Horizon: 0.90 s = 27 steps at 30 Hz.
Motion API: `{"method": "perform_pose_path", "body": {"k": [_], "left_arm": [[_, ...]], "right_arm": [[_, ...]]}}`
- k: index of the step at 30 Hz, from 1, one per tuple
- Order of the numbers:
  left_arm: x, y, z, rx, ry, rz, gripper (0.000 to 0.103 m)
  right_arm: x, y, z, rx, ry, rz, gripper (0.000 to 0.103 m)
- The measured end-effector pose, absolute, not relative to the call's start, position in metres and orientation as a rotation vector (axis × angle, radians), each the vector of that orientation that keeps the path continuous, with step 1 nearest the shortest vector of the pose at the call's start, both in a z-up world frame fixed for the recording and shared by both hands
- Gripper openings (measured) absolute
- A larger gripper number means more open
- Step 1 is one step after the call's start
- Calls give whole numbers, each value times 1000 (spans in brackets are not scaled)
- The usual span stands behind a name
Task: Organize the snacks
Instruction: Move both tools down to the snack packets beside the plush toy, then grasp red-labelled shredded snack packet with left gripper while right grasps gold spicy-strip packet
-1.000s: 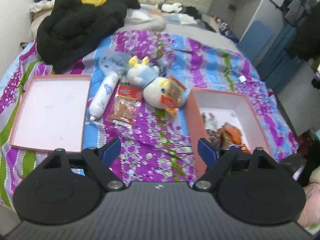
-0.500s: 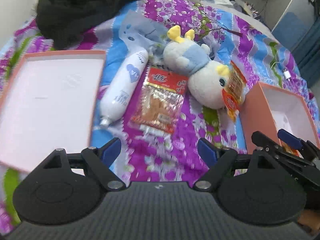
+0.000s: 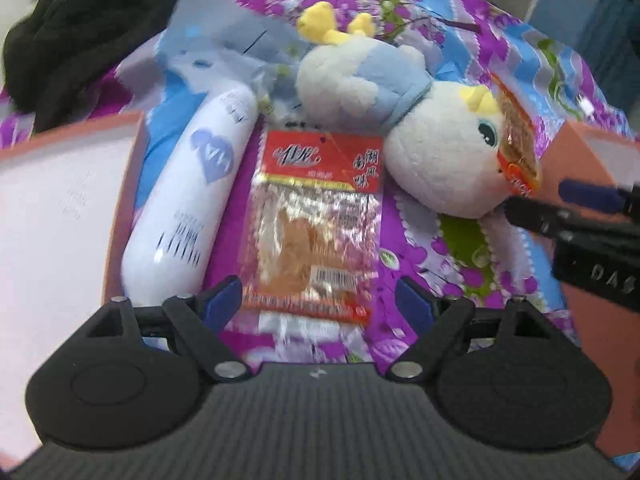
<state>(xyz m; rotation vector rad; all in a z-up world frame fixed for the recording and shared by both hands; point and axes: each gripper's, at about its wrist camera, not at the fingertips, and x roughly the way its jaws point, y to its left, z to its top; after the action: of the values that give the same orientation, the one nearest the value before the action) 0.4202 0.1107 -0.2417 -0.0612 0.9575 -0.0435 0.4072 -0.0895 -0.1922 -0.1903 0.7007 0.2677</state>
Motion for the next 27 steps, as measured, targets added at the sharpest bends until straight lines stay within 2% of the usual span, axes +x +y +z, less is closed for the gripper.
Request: {"method": "perform_pose_path", "body": {"k": [5, 6, 9, 11, 12, 19, 27], "left_arm": [[442, 111, -273, -15, 1000, -56, 86], [444, 112, -277, -17, 1009, -62, 85], [447, 117, -286, -40, 1008, -47, 84], [450, 116, -287, -24, 1002, -55, 81], [450, 115, -286, -22, 997, -60, 77], [444, 108, -276, -15, 988, -56, 57], [415, 103, -251, -83, 1025, -45, 52]], "right_arm": [[416, -76, -202, -264, 704, 272, 63], [416, -74, -203, -278, 698, 271, 55], [419, -72, -205, -295, 704, 265, 19], [417, -73, -204, -293, 697, 263, 14], [414, -73, -202, -293, 686, 261, 7], [394, -84, -185, -278, 656, 255, 3], [344, -107, -157, -272, 647, 288, 3]]}}
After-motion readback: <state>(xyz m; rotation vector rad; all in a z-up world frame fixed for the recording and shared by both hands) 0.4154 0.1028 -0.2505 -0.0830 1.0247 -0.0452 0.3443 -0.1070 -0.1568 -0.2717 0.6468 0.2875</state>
